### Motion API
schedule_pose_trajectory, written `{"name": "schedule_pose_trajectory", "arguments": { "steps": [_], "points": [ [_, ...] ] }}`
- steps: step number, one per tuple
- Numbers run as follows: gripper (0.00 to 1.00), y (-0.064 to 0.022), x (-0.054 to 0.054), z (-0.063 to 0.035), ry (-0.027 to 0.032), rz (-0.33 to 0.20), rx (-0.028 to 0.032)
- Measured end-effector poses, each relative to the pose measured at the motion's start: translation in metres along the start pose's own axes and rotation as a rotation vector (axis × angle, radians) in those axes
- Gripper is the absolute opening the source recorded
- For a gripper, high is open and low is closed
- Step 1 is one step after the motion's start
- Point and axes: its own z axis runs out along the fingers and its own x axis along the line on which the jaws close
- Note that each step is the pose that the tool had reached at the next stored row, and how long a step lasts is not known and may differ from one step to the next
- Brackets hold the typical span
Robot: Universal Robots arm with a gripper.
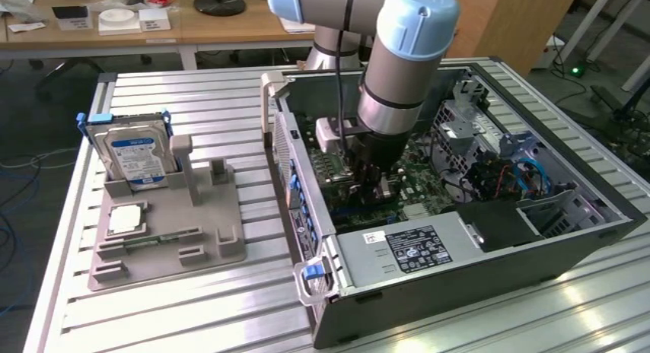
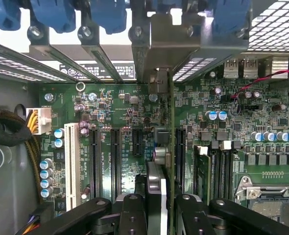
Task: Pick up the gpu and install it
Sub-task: 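Insert the gpu into the slot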
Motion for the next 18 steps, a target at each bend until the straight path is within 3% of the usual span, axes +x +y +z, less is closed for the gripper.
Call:
{"name": "schedule_pose_trajectory", "arguments": {
  "steps": [15,17,18],
  "points": [
    [0.28,0.0011,0.0002,0.0024,-0.0035,0.0,0.0029],
    [0.29,0.0017,-0.0004,0.0035,-0.009,0.001,0.0004],
    [0.29,0.0017,-0.0004,0.0034,-0.0081,0.001,-0.0001]
  ]
}}
